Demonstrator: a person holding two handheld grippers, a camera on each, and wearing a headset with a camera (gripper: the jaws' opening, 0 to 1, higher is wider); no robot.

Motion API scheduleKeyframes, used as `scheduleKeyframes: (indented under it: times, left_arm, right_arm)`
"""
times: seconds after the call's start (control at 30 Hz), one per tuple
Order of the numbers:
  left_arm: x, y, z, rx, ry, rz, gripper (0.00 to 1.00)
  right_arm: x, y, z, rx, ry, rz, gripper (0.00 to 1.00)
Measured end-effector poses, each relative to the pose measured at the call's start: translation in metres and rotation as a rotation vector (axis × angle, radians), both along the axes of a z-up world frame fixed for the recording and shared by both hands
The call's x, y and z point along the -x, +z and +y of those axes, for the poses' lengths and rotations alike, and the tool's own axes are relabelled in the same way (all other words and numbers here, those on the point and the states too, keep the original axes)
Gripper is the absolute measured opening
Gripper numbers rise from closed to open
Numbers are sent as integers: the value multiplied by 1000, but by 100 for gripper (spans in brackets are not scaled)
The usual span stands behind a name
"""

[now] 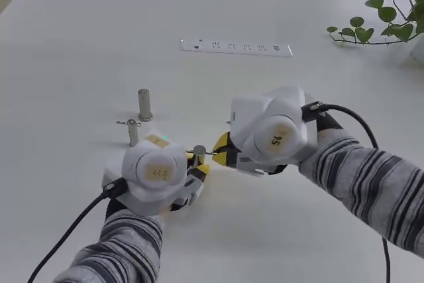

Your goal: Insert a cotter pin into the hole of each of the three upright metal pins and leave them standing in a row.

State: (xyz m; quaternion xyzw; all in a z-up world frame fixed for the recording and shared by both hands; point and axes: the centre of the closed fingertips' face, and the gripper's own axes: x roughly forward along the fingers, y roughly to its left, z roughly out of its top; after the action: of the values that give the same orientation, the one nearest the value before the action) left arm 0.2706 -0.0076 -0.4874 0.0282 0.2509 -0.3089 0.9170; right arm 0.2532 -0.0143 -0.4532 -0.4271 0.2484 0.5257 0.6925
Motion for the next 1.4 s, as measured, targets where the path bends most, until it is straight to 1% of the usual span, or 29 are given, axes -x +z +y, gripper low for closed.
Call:
scheduleKeyframes:
  times: [0.03, 0.07, 0.2, 0.33, 0.43, 0.6, 0.7, 0.77, 0.87, 0.93, 1.0, 1.3, 1.4]
  left_arm:
    - [0, 0, 0, 1, 2, 1, 10]
    - [0, 0, 0, 3, 5, 3, 10]
    - [0, 0, 0, 7, 13, 7, 10]
    - [0, 0, 0, 11, 20, 11, 10]
    - [0, 0, 0, 9, 24, 11, 10]
    - [1, 0, 0, 13, 26, 16, 10]
    - [1, 0, 0, 12, 27, 16, 10]
    - [1, 0, 0, 13, 27, 19, 10]
    - [0, 0, 0, 15, 27, 21, 10]
    - [1, 0, 1, 14, 28, 20, 10]
    - [0, 0, 1, 16, 30, 21, 10]
    - [0, 0, 1, 12, 21, 18, 11]
    - [1, 0, 2, 18, 19, 30, 11]
  right_arm:
    - [0, 0, 1, -5, -1, 1, 0]
    - [0, 1, 4, -22, -1, 2, 0]
    - [-2, 3, 7, -38, -6, -11, 0]
    - [-2, 9, 7, -51, -8, -10, 2]
    - [0, 12, 6, -68, -16, 1, 3]
    - [4, 9, -1, -47, -19, 16, 2]
    - [2, 5, -4, -36, -33, 16, 0]
    - [0, 5, -5, -41, -49, 20, 0]
    - [-1, 7, -2, -63, -58, 23, 0]
    - [-1, 7, 0, -63, -56, 25, 0]
    - [-1, 6, 0, -52, -49, 18, 0]
    - [-1, 4, 0, -52, -53, 24, 0]
    - [-3, 3, 1, -56, -68, 28, 1]
